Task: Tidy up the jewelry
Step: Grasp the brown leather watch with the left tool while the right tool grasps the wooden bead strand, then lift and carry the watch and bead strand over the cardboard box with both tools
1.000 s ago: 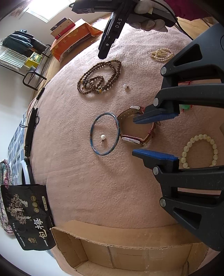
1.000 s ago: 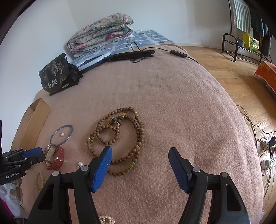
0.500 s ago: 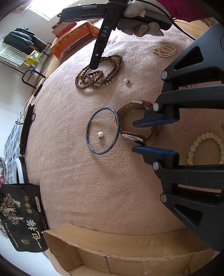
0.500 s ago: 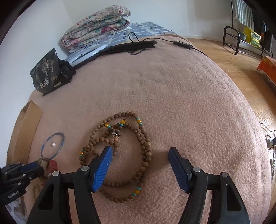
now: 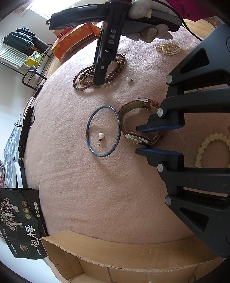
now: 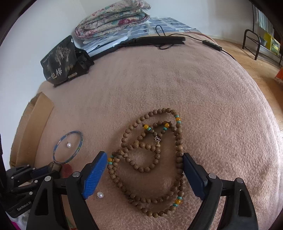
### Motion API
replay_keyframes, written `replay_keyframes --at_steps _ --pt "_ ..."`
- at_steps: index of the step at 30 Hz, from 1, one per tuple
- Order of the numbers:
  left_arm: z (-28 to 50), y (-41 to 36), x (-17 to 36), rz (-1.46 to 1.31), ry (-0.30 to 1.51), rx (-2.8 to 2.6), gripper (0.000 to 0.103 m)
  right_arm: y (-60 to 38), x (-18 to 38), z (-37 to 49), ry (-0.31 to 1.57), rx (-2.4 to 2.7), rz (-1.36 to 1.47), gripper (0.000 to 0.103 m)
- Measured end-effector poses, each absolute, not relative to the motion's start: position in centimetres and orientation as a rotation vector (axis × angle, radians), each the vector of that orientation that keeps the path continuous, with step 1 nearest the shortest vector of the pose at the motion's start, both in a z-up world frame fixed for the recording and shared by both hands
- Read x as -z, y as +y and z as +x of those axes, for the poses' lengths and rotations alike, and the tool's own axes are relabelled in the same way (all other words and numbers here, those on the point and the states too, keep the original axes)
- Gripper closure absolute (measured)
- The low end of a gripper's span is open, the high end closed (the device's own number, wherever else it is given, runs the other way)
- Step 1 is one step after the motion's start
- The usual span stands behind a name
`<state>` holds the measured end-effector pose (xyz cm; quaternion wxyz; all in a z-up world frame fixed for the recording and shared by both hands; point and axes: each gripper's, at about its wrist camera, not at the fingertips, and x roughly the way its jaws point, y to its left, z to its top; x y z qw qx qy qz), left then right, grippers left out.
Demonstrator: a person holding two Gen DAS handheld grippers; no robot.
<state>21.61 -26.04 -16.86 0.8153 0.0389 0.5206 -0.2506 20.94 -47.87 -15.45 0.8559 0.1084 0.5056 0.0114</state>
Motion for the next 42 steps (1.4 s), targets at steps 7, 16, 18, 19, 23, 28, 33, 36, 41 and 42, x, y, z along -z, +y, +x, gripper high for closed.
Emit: replay_keyframes --at_steps 7,16,18,19,23,28,33,36,41,42 --pt "21.6 -26.0 16.8 0.092 1.106 0.533 0.090 -45.9 15.9 21.4 1.103 0.021 0.029 0.035" --pt "21.2 -25.8 16.4 0.090 1.090 0.529 0.091 -48.6 15.3 20.1 1.069 0.038 0.113 0.092" --pt "21.1 -25.7 16.1 0.095 1.087 0.534 0.091 -49.0 15.1 19.7 1.060 0.040 0.135 0.092" --pt "20.9 -25.7 16.0 0.100 1.084 0.536 0.091 -49.2 15.0 19.5 1.054 0.041 0.146 0.092" --pt "20.5 -25.5 15.2 0.104 1.068 0.546 0.091 -50.0 14.0 18.5 1.023 0.044 0.186 0.092" --pt "19.9 -25.0 13.7 0.085 1.040 0.556 0.091 -50.6 11.7 17.1 0.970 0.046 0.205 0.093" --pt "19.3 -24.3 12.0 0.071 1.010 0.552 0.091 -50.5 8.8 15.8 0.918 0.040 0.192 0.093" --pt "18.9 -23.6 11.1 0.067 0.994 0.544 0.091 -50.2 7.4 15.2 0.894 0.038 0.180 0.093" --pt "18.1 -22.1 9.4 0.045 0.964 0.532 0.091 -49.7 5.0 14.0 0.855 0.028 0.177 0.093" --pt "18.0 -21.7 9.1 0.039 0.958 0.530 0.091 -49.5 4.3 13.8 0.845 0.022 0.176 0.093"
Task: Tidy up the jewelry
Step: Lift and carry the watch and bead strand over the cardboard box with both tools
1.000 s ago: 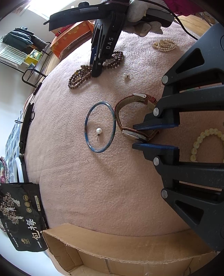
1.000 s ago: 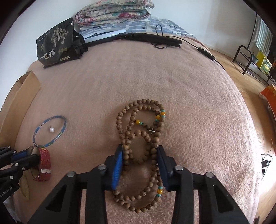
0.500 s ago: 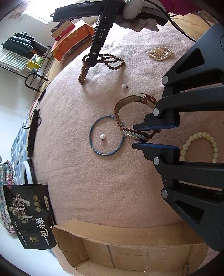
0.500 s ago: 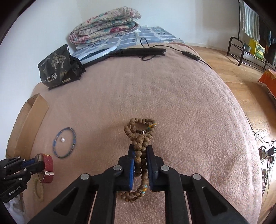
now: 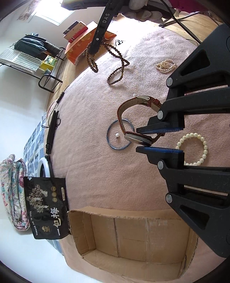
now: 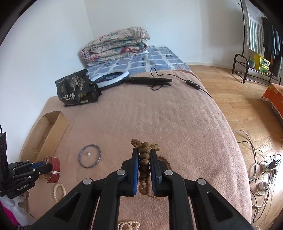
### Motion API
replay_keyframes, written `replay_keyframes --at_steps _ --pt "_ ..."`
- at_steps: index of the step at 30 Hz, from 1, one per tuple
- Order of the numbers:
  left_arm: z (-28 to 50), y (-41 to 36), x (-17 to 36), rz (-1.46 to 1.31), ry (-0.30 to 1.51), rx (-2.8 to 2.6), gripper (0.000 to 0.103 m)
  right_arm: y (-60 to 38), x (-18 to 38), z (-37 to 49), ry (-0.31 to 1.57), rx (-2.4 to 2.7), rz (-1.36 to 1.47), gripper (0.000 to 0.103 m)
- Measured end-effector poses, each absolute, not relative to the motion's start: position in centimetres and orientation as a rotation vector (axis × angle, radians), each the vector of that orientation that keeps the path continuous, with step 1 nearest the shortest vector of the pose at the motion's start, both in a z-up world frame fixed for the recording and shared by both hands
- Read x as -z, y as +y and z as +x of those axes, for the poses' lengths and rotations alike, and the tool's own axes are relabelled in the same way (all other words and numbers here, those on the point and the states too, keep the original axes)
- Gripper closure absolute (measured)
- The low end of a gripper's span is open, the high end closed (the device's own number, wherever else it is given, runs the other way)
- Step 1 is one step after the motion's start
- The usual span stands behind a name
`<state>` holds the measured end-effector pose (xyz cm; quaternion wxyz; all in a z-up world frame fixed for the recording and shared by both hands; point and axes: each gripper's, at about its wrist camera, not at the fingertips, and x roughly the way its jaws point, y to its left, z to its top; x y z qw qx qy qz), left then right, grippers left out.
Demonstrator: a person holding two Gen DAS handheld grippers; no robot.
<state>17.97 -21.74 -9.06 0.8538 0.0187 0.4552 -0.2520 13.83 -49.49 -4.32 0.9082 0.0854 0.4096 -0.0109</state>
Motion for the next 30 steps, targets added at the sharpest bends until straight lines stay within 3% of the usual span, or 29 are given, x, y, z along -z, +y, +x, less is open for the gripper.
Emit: replay_keyframes --at_steps 20,30 --pt "16.5 -12.2 4.6 -0.020 0.882 0.408 0.091 -40.6 -6.9 12.6 0.670 -0.160 0.098 0.094" --pt "17.2 -6.4 4.6 -0.037 0.878 0.316 0.091 -32.5 -9.7 14.7 0.626 -0.296 0.047 0.094"
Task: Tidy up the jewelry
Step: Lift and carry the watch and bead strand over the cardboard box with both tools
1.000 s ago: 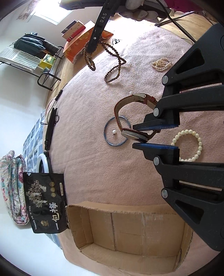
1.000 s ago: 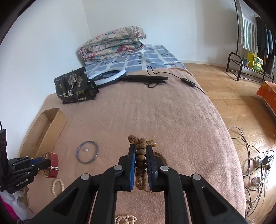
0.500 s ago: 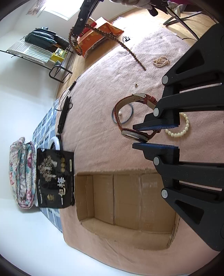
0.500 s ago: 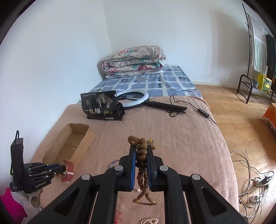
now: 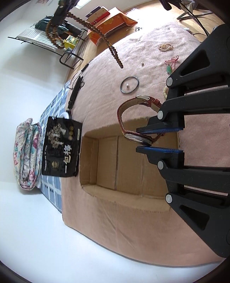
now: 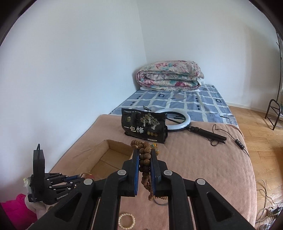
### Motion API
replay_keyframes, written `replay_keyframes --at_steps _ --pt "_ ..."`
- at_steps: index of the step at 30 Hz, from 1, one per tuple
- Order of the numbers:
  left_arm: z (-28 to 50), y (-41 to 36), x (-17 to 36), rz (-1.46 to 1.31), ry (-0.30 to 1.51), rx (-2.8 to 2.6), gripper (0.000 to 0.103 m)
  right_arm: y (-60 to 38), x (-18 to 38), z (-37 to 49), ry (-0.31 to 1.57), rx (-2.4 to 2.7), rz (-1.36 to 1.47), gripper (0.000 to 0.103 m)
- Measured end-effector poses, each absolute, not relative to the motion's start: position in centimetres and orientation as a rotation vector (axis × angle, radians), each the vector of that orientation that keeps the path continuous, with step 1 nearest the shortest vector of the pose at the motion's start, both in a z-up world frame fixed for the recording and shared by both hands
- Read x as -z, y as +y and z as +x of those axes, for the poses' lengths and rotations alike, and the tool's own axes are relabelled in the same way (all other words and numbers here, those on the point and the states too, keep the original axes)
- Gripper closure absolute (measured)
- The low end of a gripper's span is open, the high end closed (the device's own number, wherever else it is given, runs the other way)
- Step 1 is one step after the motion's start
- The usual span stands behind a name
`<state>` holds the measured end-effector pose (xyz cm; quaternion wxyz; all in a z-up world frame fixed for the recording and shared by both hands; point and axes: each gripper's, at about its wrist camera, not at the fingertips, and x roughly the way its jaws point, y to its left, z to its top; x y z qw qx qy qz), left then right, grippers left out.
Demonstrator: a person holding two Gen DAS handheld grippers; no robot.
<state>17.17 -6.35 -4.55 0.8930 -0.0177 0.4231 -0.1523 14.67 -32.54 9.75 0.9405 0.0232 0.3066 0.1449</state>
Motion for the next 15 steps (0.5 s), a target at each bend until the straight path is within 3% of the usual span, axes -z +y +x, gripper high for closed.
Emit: replay_keyframes --at_steps 15 --pt "18.7 -1.7 6.7 -0.038 0.904 0.251 0.091 -21.7 -8.1 19.9 0.659 -0.460 -0.013 0.094"
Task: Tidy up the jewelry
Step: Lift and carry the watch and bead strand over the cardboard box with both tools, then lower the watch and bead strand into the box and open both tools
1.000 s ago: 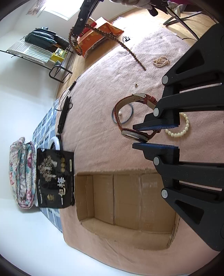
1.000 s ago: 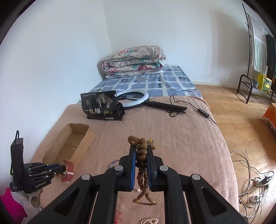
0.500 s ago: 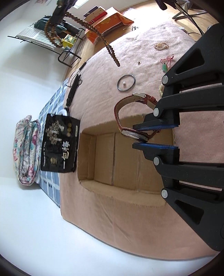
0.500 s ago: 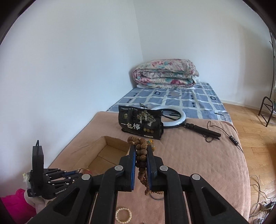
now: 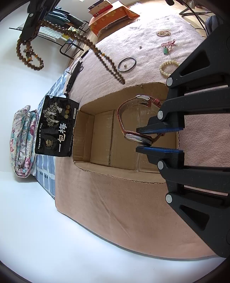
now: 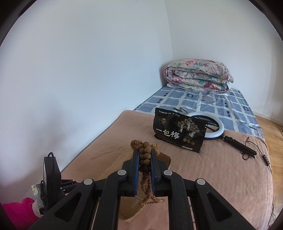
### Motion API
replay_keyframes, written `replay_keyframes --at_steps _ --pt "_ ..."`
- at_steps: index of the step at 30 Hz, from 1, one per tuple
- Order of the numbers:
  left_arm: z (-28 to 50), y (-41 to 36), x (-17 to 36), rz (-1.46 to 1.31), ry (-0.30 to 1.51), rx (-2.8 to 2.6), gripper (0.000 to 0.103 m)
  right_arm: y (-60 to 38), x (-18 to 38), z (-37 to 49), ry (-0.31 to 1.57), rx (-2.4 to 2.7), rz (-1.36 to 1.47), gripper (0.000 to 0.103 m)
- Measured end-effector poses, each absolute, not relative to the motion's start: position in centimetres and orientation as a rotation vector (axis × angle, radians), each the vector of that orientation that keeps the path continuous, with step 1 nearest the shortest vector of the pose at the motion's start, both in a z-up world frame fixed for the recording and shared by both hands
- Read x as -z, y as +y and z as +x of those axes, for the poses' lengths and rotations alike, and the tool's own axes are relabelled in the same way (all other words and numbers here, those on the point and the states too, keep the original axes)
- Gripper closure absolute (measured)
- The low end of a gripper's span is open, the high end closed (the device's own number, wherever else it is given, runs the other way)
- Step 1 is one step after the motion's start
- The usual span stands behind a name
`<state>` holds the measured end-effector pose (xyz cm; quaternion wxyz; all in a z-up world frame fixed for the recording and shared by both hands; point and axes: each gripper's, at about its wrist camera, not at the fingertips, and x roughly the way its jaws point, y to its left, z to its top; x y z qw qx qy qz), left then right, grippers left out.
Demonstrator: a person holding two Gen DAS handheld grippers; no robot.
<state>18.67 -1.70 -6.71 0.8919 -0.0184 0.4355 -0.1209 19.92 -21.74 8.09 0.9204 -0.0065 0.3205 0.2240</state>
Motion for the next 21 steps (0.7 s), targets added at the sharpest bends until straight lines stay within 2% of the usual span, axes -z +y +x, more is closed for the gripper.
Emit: replay_keyframes --at_steps 10,21 --pt "19.5 -0.4 8.1 -0.058 0.924 0.241 0.091 -18.5 -5.6 22.7 0.708 -0.491 -0.031 0.094" --pt "19.8 -0.2 9.3 -0.058 0.950 0.234 0.091 -18.3 0.0 24.9 0.825 -0.477 -0.001 0.094"
